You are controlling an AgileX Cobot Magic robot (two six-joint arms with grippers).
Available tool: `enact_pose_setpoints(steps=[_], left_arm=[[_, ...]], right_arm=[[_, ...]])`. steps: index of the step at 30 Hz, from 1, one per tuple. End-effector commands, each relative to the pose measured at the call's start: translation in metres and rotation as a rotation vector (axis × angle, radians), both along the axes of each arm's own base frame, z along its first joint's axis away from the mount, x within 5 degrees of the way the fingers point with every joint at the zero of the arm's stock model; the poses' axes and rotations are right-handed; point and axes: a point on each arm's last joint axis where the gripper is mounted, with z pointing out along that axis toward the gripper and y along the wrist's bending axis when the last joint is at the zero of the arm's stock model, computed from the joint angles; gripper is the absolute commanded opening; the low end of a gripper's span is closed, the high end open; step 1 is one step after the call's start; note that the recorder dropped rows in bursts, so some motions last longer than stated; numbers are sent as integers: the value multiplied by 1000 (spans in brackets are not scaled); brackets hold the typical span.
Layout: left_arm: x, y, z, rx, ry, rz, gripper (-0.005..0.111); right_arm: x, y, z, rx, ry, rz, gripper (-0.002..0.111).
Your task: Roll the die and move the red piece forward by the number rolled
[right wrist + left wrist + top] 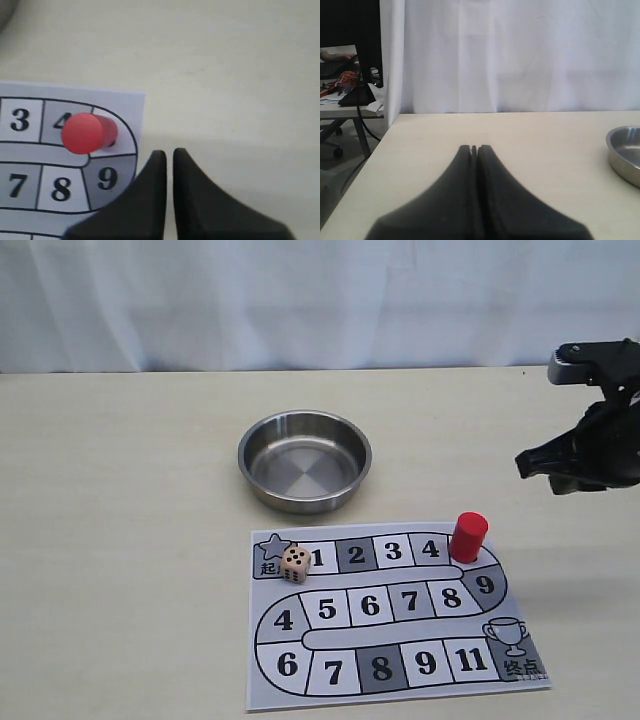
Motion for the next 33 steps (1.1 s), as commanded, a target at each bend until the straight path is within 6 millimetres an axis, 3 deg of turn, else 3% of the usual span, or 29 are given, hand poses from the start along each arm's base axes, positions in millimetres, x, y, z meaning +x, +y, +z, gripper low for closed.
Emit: enact_pose_setpoints(steps=[1,8,13,24,33], left_arm=[[0,0,3,1,-20,-1,0],[0,0,3,1,-20,-1,0],[0,0,3,1,-20,-1,0],[0,0,3,1,-19,-1,0],[0,0,3,1,-19,-1,0]], right_arm=[[-1,-8,5,-61,18,-17,4],[-6,-8,11,-47,20,-24,4],[-19,-8,40,-28,-72,-57,4],[-84,-8,124,-12,-381,-58,4],[-128,-10,156,-6,-528,-58,4]])
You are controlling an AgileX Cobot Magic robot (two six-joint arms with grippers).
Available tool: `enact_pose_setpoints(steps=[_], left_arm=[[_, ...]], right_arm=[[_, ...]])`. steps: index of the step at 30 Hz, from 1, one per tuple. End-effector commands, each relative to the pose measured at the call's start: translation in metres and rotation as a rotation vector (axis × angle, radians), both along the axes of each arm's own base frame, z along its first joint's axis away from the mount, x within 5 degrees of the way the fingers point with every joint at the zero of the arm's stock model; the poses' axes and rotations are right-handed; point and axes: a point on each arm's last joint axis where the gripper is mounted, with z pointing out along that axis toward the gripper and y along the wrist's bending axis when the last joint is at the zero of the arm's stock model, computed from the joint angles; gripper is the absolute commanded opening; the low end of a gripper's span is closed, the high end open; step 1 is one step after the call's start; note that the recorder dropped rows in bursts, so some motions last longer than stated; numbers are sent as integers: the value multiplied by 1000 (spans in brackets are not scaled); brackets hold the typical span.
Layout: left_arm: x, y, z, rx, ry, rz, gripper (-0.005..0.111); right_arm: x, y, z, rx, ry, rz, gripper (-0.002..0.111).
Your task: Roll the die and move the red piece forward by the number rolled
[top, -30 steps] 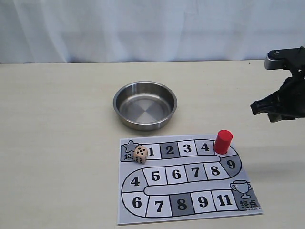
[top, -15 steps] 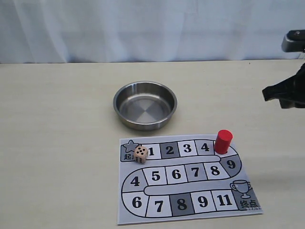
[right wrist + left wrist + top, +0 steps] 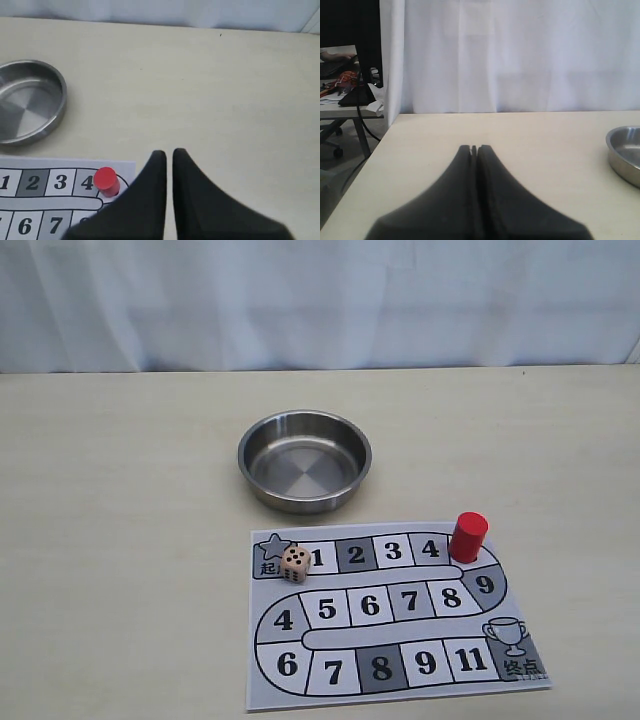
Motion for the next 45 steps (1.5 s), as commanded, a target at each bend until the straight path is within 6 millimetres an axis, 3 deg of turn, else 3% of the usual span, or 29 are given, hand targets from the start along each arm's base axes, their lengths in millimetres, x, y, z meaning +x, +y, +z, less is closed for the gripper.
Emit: enact_pose_setpoints(steps=[1,10,14,17,22,34,45], left_arm=[[0,0,3,1,-19,-1,0],[0,0,3,1,-21,-1,0],[0,0,3,1,-21,-1,0],[0,0,3,1,-21,-1,0],[0,0,3,1,-21,-1,0],[0,0,3,-1,-19,-1,0],[0,0,3,-1,-19,-1,0]], right_arm=[[-22,-1,14,-5,-61,-2,4],[-83,-1,28,23,-256,3,4],[-133,-2,30,26,-410,5,4],[-177,-3,24,30,-559,6,4],[-219,-5,0,35,-767,6,4],[-184,-4,-38,44,-880,2,4],[-145,-4,-120,8,-739,3,4]])
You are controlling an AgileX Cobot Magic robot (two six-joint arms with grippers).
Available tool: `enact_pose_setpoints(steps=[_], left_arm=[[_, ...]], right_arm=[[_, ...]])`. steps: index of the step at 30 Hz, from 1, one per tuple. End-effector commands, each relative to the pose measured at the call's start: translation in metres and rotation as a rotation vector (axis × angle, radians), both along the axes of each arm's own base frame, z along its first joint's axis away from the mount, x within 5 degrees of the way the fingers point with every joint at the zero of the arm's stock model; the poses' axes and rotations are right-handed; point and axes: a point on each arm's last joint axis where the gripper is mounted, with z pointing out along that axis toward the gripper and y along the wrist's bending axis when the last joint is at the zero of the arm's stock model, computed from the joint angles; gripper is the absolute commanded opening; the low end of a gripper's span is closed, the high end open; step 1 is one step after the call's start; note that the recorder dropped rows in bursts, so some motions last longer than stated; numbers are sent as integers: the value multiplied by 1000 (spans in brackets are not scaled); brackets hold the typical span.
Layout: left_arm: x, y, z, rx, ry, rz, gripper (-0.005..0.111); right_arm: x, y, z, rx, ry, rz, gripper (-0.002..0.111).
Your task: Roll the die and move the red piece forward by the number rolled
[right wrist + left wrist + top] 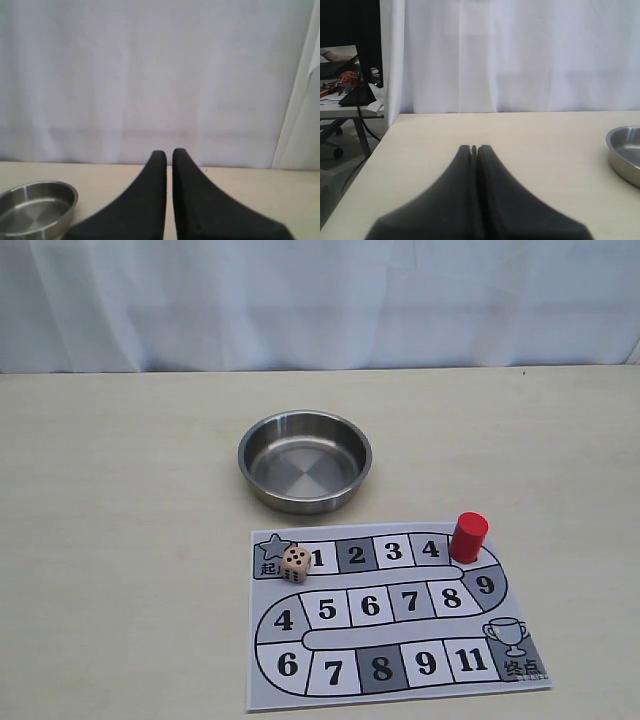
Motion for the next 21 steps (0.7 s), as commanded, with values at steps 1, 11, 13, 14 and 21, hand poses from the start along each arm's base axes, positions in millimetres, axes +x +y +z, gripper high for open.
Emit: enact_pose_setpoints(steps=[1,11,13,14,21], left_arm=[[0,0,3,-1,-19,-1,0],[0,0,3,1,-19,-1,0],[0,0,3,1,-21,-1,0],[0,0,3,1,-21,-1,0],[0,0,3,1,-21,-1,0]], right_arm=[[13,0,-34,-62,-2,-13,4],[20,0,-75,-134,110,-10,4],[20,0,-79,-135,156,-7,4],[20,0,-81,-132,176,-6,4],[20,0,-82,-105,198,-5,4]])
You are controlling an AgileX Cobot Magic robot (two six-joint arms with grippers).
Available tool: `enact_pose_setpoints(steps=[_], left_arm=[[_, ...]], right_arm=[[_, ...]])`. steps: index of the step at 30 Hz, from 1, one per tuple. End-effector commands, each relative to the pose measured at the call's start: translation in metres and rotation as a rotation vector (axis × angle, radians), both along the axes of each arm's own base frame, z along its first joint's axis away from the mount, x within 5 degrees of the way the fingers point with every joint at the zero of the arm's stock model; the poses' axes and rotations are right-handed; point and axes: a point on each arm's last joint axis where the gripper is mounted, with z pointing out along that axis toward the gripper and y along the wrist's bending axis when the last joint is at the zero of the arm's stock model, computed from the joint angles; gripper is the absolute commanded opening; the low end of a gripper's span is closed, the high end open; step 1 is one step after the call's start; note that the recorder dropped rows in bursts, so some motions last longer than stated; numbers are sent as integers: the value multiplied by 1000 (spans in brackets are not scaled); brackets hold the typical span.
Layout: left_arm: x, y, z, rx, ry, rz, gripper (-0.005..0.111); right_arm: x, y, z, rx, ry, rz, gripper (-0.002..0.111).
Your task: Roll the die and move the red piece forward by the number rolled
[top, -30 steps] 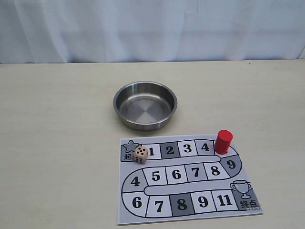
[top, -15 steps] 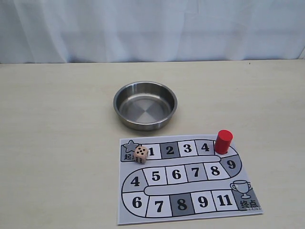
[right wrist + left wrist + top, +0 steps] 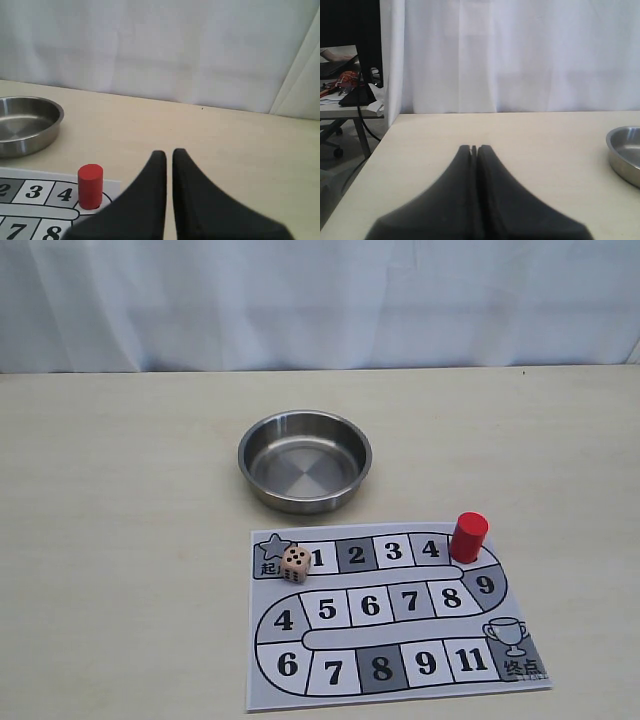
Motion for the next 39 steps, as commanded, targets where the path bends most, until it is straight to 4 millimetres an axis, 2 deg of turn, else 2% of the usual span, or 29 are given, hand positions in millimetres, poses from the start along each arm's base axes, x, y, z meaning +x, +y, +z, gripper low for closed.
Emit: enact_pose_setpoints(steps=[1,5,39], left_arm=[[0,0,3,1,-21,-1,0],[0,0,3,1,-21,-1,0],[0,0,3,1,-18,-1,0]], right_arm=[[0,0,-3,16,21,-1,4],[0,1,-3,82,27,3,4],[0,1,-3,80,23,2,4]])
